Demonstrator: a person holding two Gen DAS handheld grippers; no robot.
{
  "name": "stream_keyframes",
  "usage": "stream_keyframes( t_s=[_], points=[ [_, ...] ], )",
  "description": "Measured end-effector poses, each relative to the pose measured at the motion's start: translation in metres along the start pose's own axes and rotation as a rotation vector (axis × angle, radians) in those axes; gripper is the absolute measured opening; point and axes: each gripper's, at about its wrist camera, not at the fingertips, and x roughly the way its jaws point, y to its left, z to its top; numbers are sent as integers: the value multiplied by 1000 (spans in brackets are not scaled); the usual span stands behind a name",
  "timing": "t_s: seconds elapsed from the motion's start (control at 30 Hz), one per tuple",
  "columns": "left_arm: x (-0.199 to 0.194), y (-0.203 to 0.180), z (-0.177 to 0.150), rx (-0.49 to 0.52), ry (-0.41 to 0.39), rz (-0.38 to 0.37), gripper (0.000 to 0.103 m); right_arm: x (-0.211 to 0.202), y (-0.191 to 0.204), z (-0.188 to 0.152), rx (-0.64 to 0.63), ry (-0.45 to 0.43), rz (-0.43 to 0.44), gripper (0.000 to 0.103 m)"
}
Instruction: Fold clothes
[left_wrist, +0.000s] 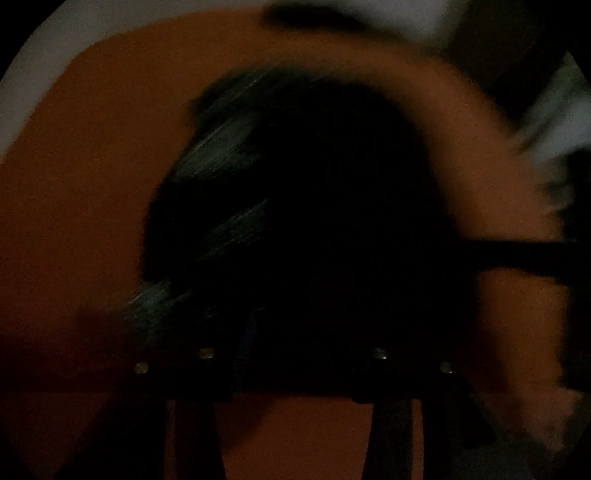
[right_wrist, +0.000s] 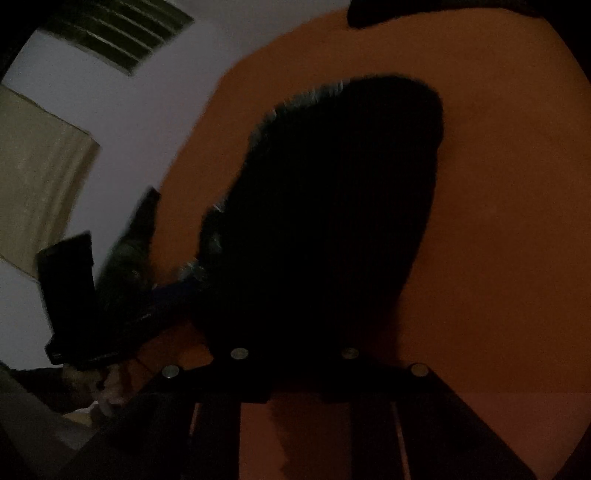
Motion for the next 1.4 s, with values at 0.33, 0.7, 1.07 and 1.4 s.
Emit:
stream_keyframes(
  t_s=[0.33, 0.7, 1.07, 1.4],
  points=[
    [-33, 22, 28, 29, -121, -251, 38, -18, -6, -8, 23, -43, -39, 15],
    [19, 29, 46, -12, -130, 6, 40, -38, -13, -9, 70, -94, -46, 15],
    [33, -92, 124, 251, -131, -174, 64, -24, -41, -1, 129, -93, -77, 15],
    [63, -55, 204, 88, -157, -62, 43, -30, -56, 15, 167, -151, -106, 15]
  ],
)
